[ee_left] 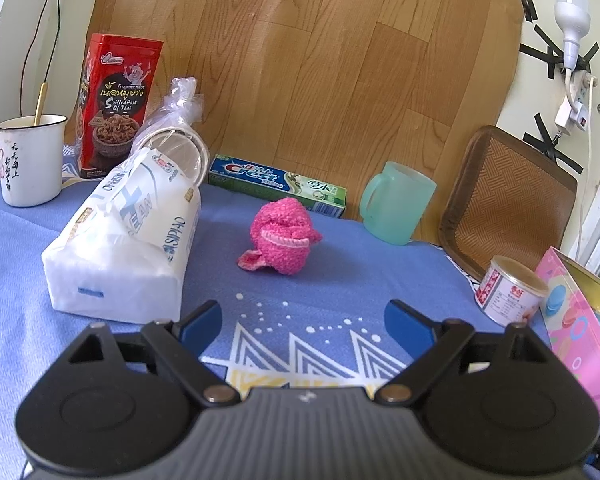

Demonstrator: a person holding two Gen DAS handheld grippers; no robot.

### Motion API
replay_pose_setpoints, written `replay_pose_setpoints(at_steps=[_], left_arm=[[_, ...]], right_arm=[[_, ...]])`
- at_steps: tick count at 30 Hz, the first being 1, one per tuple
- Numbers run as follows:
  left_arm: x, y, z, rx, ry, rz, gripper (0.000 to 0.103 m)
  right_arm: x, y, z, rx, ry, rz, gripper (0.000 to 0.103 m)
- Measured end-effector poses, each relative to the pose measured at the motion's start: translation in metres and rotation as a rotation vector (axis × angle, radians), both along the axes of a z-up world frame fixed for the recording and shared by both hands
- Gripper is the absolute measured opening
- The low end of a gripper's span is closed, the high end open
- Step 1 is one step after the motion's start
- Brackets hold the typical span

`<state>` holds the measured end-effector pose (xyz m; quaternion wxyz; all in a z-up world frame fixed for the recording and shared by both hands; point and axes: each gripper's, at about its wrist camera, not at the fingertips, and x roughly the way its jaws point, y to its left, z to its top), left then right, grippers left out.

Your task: Organize soft objects

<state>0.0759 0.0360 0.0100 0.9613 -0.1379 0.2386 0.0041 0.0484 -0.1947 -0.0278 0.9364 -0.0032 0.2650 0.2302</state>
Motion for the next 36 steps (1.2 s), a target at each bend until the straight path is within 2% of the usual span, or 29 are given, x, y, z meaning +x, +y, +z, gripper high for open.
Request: replay_pose_setpoints(at_steps=[18, 21, 23, 24, 25, 30, 36], left_arm=[[0.000, -0.001, 0.000, -0.001, -0.002, -0.007, 0.091], [0.001, -0.002, 0.001, -0.026, -0.003, -0.063, 0.091], [0.000, -0.002, 0.002, -0.061, -0.001, -0.126, 0.092], [0.000, -0.003, 0.002, -0.093, 0.005, -0.178, 0.092], [-0.002, -0.006, 0.003, -0.112, 0.008, -0.219, 0.093], [-0.017, -0.021, 0.010, -0.089, -0.013, -0.328, 0.096], [-0.002, -0.029, 0.005, -0.145, 0.079, -0.380, 0.096]], right_arm=[[0.000, -0.001, 0.000, 0.002, 0.002, -0.002, 0.051], [0.000, 0.000, 0.000, -0.007, 0.001, -0.004, 0.052], [0.000, 0.001, 0.001, -0.011, 0.002, -0.008, 0.061], [0.001, 0.001, 0.002, -0.010, 0.003, -0.014, 0.069], [0.002, 0.000, 0.002, -0.008, 0.003, -0.017, 0.071], [0.009, 0.003, 0.004, -0.029, 0.004, -0.006, 0.071], [0.017, 0.010, 0.004, -0.067, -0.002, 0.021, 0.075]])
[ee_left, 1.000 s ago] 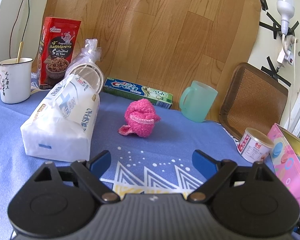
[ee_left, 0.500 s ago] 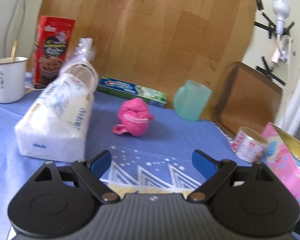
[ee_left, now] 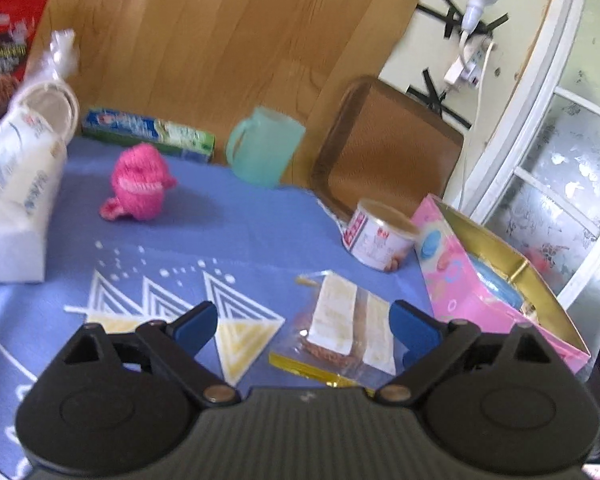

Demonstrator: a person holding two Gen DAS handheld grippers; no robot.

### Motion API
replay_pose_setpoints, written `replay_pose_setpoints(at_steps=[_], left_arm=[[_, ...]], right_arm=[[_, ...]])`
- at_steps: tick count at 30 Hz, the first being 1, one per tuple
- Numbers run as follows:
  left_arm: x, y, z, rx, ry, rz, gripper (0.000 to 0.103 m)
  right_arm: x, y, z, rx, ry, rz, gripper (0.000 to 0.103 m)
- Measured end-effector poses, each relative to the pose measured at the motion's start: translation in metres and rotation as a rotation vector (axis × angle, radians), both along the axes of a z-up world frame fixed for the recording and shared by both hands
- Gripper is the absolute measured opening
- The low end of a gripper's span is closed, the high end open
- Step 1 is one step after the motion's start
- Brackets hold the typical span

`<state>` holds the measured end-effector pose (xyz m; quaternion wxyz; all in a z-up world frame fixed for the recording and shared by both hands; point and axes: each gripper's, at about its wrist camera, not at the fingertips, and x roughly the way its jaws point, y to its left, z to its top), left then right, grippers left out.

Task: Organize soft objects
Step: 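Grasp the snack bag with the left tool, then carry the snack bag into the pink tin and open the left tool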

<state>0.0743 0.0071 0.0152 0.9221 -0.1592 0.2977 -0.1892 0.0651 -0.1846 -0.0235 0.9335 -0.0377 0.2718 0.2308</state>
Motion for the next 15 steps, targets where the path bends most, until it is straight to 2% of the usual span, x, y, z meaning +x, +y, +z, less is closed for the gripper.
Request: replay_pose_setpoints(at_steps=[2, 3, 4, 6, 7, 10, 12, 15], left_arm=[[0.005, -0.006, -0.002, 0.001, 0.023, -0.010, 0.095], [0.008, -0.010, -0.004, 0.002, 0.035, -0.020, 0.089], [0.012, -0.015, -0.006, 0.003, 0.050, -0.036, 0.075], [0.022, -0.028, -0.013, 0.021, 0.111, -0.084, 0.061], [0.022, -0.032, -0.015, 0.018, 0.097, -0.090, 0.059], [0.017, -0.039, -0.007, 0.020, 0.085, -0.096, 0.056], [0.007, -0.043, 0.005, 0.030, 0.038, -0.103, 0.055], [-0.009, -0.058, 0.029, 0.058, -0.050, -0.123, 0.055]], right_arm=[[0.004, 0.002, 0.000, -0.007, 0.002, 0.004, 0.075], [0.007, 0.004, 0.000, -0.016, 0.003, 0.005, 0.076], [0.009, 0.006, 0.000, -0.026, 0.006, 0.004, 0.076], [0.014, 0.012, -0.001, -0.042, 0.003, 0.006, 0.074], [0.015, 0.016, 0.000, -0.056, -0.005, 0.010, 0.066], [0.013, 0.018, 0.002, -0.060, -0.029, -0.037, 0.057], [0.005, 0.011, 0.008, -0.019, -0.058, -0.062, 0.055], [-0.016, 0.002, 0.021, 0.011, -0.170, -0.101, 0.055]])
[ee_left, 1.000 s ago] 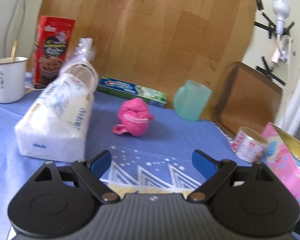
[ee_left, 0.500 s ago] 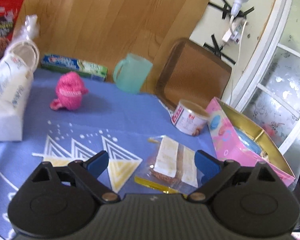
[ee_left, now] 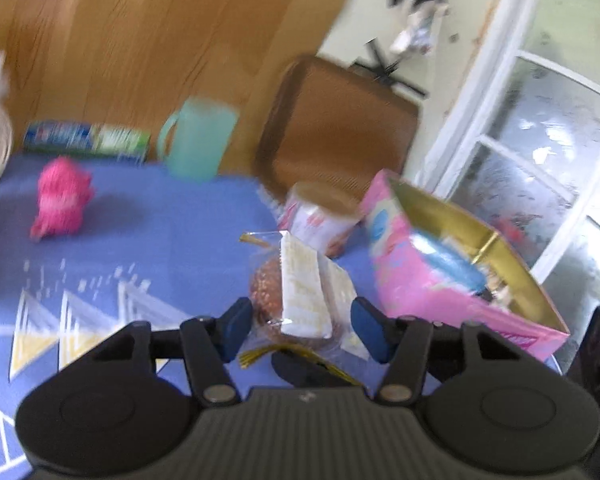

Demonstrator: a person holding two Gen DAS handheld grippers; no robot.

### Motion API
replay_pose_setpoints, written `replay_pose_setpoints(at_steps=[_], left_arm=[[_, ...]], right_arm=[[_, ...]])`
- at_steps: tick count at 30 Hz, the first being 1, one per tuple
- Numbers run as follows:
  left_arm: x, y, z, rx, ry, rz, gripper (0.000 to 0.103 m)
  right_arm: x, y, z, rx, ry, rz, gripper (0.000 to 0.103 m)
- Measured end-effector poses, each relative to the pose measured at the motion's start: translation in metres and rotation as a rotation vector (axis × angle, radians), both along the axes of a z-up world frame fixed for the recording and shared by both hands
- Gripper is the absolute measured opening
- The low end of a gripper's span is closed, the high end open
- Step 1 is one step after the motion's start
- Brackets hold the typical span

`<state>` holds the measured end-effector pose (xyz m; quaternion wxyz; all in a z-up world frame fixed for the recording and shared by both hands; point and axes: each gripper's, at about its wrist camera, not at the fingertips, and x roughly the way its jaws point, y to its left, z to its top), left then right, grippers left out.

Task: Organize soft objects
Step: 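Carry the snack bag into the pink tin and open the left tool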

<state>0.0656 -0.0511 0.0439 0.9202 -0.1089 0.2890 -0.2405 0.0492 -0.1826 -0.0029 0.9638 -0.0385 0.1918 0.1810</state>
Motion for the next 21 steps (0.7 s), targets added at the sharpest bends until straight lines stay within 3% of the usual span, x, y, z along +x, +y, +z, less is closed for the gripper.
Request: replay_pose_setpoints(at_steps=[4, 8, 15, 19, 21], left_arm=[[-0.009, -0.034, 0.030, 0.011, -0.102, -0.063, 0.055], [-0.005, -0.082, 0.043, 0.023, -0.141, -0.161, 0.055], [0.012, -0.179, 0.040, 0.036, -0.121, -0.339, 0.057], [0.013, -0.213, 0.029, 0.093, -0.111, -0.322, 0.058], [0.014, -0.212, 0.023, 0.099, -0.094, -0.301, 0.058]], right_arm=[[-0.019, -0.026, 0.017, 0.022, -0.128, -0.088, 0.055], [-0.029, -0.068, 0.026, 0.024, -0.180, -0.194, 0.055], [-0.032, -0.148, 0.023, 0.027, -0.172, -0.410, 0.056], [-0.021, -0.181, 0.006, -0.092, -0.155, -0.620, 0.058], [-0.025, -0.201, 0.003, -0.030, -0.132, -0.656, 0.057]])
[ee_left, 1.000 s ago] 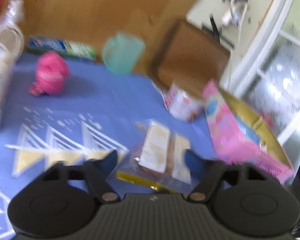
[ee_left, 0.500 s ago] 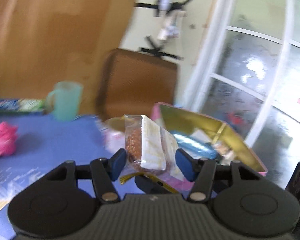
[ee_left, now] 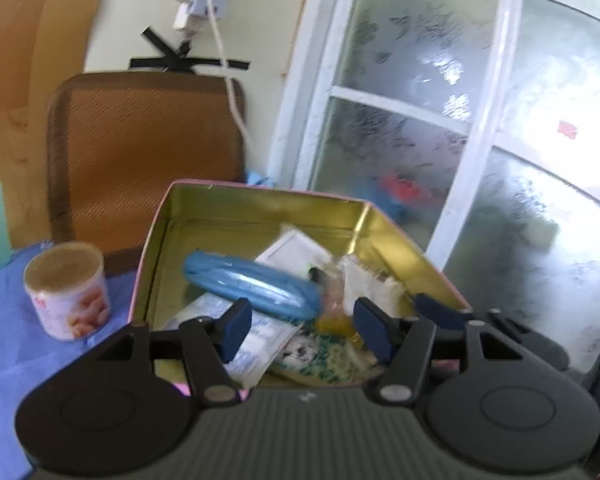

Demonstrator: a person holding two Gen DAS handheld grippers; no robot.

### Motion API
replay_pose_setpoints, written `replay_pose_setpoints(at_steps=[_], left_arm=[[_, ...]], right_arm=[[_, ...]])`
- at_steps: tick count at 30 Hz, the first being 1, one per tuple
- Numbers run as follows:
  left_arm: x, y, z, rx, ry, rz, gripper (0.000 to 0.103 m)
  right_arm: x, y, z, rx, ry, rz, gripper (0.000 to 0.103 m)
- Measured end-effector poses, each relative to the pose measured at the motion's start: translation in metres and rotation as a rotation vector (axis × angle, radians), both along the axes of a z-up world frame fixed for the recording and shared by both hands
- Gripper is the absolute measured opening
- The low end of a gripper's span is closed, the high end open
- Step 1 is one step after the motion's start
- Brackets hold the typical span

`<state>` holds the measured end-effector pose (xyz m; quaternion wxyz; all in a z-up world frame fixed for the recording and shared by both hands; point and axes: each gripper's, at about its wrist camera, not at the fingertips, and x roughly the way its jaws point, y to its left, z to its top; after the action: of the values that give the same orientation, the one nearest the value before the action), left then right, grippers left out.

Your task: Organize soft objects

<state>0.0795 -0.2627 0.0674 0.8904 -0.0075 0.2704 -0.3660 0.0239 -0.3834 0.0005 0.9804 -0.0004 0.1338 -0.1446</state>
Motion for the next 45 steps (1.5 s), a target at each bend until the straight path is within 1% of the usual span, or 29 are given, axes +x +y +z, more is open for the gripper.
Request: replay_pose_setpoints(at_steps=[1, 2, 5, 6, 7, 11, 15, 20, 22, 25, 28, 29, 30, 33, 35, 39, 45], left_arm=[[0.000, 0.005, -0.002, -0.003, 0.011, 0.005, 0.058], [0.000, 0.010, -0.004, -0.002, 0.016, 0.017, 0.058], [-0.004, 0.031, -0.006, -0.003, 0.012, 0.057, 0.058], [-0.006, 0.040, -0.006, -0.004, 0.009, 0.069, 0.059], [-0.008, 0.050, -0.006, -0.002, 0.005, 0.084, 0.062], [-0.017, 0.094, -0.012, 0.017, -0.014, 0.167, 0.063], [-0.021, 0.147, -0.025, 0.033, -0.009, 0.285, 0.063], [-0.020, 0.218, -0.040, 0.079, -0.001, 0.446, 0.063], [-0.019, 0.238, -0.044, 0.094, 0.002, 0.489, 0.063], [-0.019, 0.260, -0.052, 0.095, 0.003, 0.534, 0.063], [-0.019, 0.268, -0.062, 0.066, 0.028, 0.529, 0.063], [-0.020, 0.270, -0.061, 0.051, 0.011, 0.520, 0.063], [-0.024, 0.270, -0.059, 0.037, -0.018, 0.511, 0.065], [-0.028, 0.265, -0.058, 0.040, -0.052, 0.474, 0.066], [-0.031, 0.260, -0.056, 0.041, -0.072, 0.460, 0.066], [-0.035, 0.259, -0.054, 0.034, -0.098, 0.447, 0.071], [-0.034, 0.259, -0.055, 0.033, -0.096, 0.445, 0.071]], right_arm=[[-0.004, -0.006, 0.001, 0.039, -0.016, -0.001, 0.057], [-0.008, -0.009, 0.001, 0.057, -0.032, -0.004, 0.057], [-0.015, 0.001, 0.003, 0.063, -0.063, 0.021, 0.057], [-0.017, 0.006, 0.005, 0.071, -0.080, 0.043, 0.057], [-0.020, 0.012, 0.006, 0.076, -0.095, 0.063, 0.057], [-0.023, 0.043, 0.013, 0.081, -0.137, 0.175, 0.057], [-0.015, 0.084, 0.013, 0.064, -0.108, 0.319, 0.057], [0.001, 0.137, 0.002, 0.070, -0.029, 0.472, 0.057], [0.008, 0.153, 0.001, 0.072, -0.014, 0.509, 0.057], [0.019, 0.169, -0.002, 0.097, 0.011, 0.527, 0.057], [0.028, 0.173, -0.010, 0.150, 0.036, 0.508, 0.057], [0.029, 0.174, -0.014, 0.155, 0.051, 0.499, 0.057], [0.029, 0.175, -0.014, 0.164, 0.058, 0.489, 0.057], [0.024, 0.165, -0.015, 0.228, 0.024, 0.466, 0.057], [0.023, 0.161, -0.016, 0.251, 0.010, 0.450, 0.057], [0.022, 0.160, -0.016, 0.259, -0.011, 0.440, 0.057], [0.018, 0.153, -0.015, 0.278, -0.045, 0.405, 0.057]])
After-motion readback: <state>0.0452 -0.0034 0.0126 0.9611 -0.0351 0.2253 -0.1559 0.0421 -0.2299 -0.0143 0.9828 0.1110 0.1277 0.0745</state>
